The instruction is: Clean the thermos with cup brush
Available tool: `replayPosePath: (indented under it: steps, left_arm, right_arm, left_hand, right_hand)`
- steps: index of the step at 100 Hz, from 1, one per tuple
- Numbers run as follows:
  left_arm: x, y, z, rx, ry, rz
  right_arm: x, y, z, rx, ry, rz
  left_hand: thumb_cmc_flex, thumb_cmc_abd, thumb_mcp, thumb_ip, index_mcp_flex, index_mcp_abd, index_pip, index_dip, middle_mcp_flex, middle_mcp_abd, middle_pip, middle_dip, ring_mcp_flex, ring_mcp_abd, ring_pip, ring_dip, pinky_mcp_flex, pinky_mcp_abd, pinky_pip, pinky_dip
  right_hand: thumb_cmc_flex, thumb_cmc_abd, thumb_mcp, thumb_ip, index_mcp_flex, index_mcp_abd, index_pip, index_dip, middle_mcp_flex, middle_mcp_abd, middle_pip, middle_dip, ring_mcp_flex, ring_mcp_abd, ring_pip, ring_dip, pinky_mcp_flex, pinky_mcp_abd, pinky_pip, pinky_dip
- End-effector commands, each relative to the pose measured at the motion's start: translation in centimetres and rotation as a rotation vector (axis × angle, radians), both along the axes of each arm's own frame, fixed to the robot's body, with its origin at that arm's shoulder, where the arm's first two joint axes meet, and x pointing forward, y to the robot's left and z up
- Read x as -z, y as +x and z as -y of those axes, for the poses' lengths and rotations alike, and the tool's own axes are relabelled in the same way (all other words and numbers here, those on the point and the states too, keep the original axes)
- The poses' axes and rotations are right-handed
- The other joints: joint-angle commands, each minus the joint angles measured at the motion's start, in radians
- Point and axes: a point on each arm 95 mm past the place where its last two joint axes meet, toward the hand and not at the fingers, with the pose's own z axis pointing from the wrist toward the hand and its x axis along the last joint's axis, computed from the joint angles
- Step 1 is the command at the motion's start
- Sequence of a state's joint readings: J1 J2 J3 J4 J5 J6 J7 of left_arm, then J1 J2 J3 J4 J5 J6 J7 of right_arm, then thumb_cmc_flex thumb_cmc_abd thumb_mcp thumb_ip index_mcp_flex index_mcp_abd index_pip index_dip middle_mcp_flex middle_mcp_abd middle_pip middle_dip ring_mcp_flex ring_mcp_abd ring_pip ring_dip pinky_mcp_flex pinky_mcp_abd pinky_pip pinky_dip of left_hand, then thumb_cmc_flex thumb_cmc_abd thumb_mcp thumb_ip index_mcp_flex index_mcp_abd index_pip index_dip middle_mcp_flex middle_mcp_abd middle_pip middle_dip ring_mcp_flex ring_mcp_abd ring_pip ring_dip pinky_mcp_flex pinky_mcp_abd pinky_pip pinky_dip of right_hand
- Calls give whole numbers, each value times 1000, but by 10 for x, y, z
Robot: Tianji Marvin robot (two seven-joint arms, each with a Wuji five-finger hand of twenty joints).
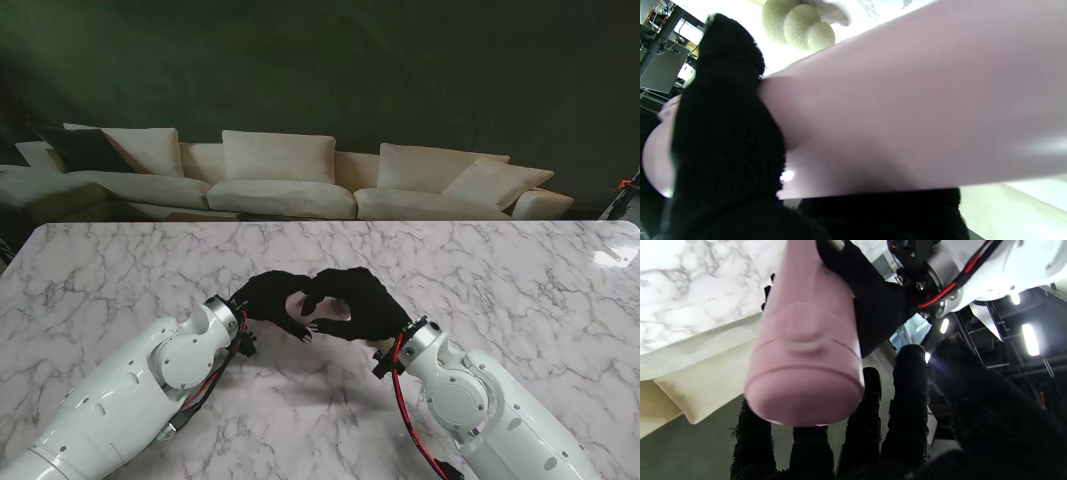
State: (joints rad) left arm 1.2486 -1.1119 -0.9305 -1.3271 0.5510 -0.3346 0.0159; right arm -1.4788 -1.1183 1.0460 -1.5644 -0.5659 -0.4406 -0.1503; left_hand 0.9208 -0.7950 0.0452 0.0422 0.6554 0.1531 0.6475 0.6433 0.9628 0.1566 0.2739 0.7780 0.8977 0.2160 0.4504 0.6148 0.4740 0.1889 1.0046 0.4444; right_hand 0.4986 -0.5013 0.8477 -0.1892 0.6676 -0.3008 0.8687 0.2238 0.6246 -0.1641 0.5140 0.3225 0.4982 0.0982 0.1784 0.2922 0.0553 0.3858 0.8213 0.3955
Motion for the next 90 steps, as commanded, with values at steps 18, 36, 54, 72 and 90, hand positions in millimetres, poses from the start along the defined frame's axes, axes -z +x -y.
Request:
replayPosePath:
  steps: [18, 36, 54, 72, 90]
  left_arm:
    - [-14, -1, 5, 16, -48, 42]
    - [-16, -6, 2, 23, -66, 60]
    - [-19, -10, 1, 28, -78, 78]
    - [-20, -10, 3, 34, -77, 84]
    - [-21, -9, 4, 41, -72, 88]
  right_arm:
    - [-7, -6, 2, 39, 121, 95]
    - [-21, -8, 23, 182, 75, 149]
    - [-23, -10, 41, 314, -73, 49]
    - [-22, -12, 39, 338, -193, -28]
    - [-23, -9, 25, 314, -222, -67]
  left_hand:
    - [361, 498, 262, -7, 78, -145, 110, 33, 23, -23, 25, 25, 104, -83, 176, 61, 49, -118, 148, 64]
    - [358, 498, 266, -8, 76, -146, 113, 34, 23, -32, 27, 26, 103, -84, 175, 62, 49, -120, 147, 65]
    - [359, 498, 268, -9, 72, -144, 113, 33, 20, -43, 27, 28, 99, -85, 173, 62, 45, -119, 144, 65]
    - [358, 499, 269, -10, 69, -145, 114, 33, 19, -43, 27, 28, 97, -86, 171, 61, 44, -120, 142, 65]
    - [357, 500, 270, -9, 69, -144, 115, 33, 19, -42, 28, 28, 98, -87, 173, 61, 45, -121, 144, 66]
  right_hand:
    - [-32, 70, 37, 33, -129, -75, -120, -39, -122, -62, -101, -62, -55, -156, -59, -95, -13, -76, -11, -25]
    - [-183, 163, -165, 112, -346, 141, -301, 69, -350, 184, -66, -60, -133, -17, -31, -97, -2, -114, 30, -17]
    - [-319, 175, -305, 111, -470, 295, -404, 57, -398, 260, -25, -60, 0, 83, 99, -14, 182, -124, 239, 62]
    - [-407, 171, -272, 109, -474, 342, -434, 77, -326, 299, 35, -33, 368, 115, 397, 157, 565, -105, 558, 166]
    - [-348, 165, -280, 114, -384, 372, -374, 118, -219, 323, 183, 31, 643, 67, 654, 248, 870, -188, 813, 103]
